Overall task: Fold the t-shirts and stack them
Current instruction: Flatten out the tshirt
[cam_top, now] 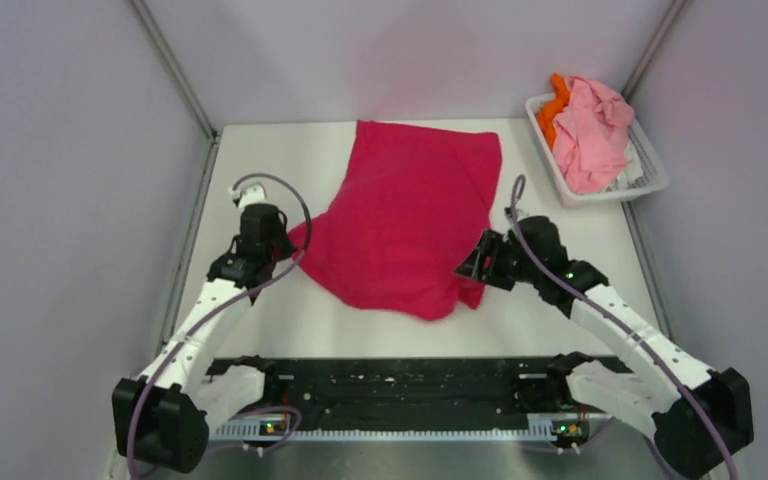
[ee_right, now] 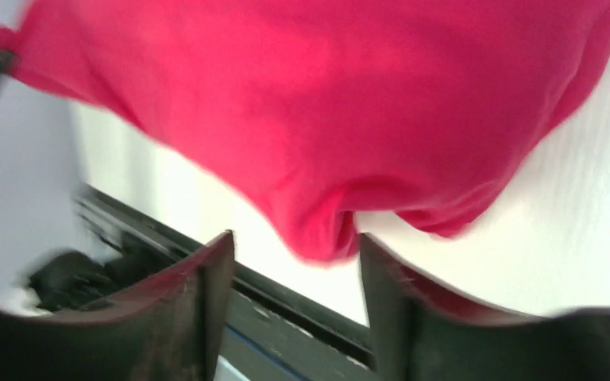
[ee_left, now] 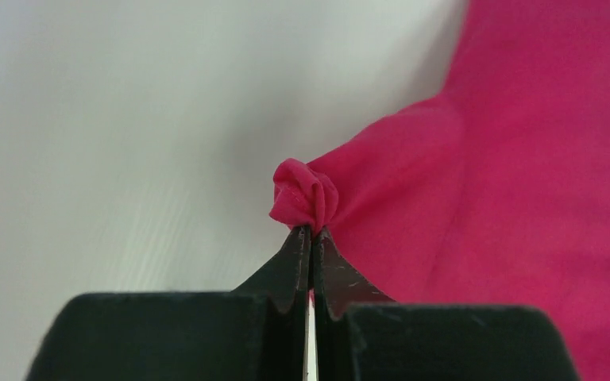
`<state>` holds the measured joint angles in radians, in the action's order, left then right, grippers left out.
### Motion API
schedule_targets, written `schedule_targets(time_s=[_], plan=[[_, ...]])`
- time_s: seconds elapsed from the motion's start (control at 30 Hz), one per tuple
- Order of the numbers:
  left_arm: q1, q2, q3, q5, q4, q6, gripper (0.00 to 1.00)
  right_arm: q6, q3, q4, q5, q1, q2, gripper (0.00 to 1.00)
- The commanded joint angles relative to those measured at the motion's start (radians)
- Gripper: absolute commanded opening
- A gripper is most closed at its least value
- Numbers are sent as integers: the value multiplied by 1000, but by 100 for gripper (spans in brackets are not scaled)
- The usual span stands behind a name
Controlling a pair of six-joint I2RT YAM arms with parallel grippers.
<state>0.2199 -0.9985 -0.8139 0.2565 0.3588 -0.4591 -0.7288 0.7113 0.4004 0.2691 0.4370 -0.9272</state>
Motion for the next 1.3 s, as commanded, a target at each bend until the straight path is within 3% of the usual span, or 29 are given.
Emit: schedule_targets(time_s=[0.0, 0.07, 0.1, 0.17, 0.2, 0.37, 0.5, 0.57, 0.63, 0.83, 1.0, 1.17, 1.27], plan=[[-20, -2, 63, 215, 18, -126, 14, -18, -42, -46, -127, 78, -54, 73], [-22, -45, 29, 266, 81, -166, 55, 1, -24, -18, -177, 81, -75, 96], [-22, -63, 8, 290, 115, -176, 70, 14, -13, -5, -201, 80, -74, 98], [-22, -85, -38, 310, 170, -187, 92, 29, 3, 14, -258, 80, -51, 99], [-22, -88, -55, 296, 186, -189, 98, 36, 9, 15, -291, 80, -27, 99], [-22, -61, -81, 47, 218, -189, 99, 34, -8, 63, -455, 80, 48, 99], [-19, -17, 13, -250, 88, -194, 99, -20, -82, 121, -466, 80, 42, 98], [-18, 6, 117, -415, -5, -215, 99, -41, -136, 93, -448, 80, 25, 92], [-11, 11, 191, -501, -86, -240, 99, -50, -170, 55, -422, 80, -10, 79], [1, -59, 308, -514, -186, -266, 99, -24, -191, -52, -345, 82, -188, 52], [0, -110, 343, -466, -216, -274, 99, -15, -144, -11, -329, 109, -234, 0], [1, -106, 351, -434, -212, -268, 99, -101, 127, 371, -689, 346, -206, 0], [0, -83, 352, -404, -187, -264, 99, -234, 263, 600, -808, 451, -255, 0]])
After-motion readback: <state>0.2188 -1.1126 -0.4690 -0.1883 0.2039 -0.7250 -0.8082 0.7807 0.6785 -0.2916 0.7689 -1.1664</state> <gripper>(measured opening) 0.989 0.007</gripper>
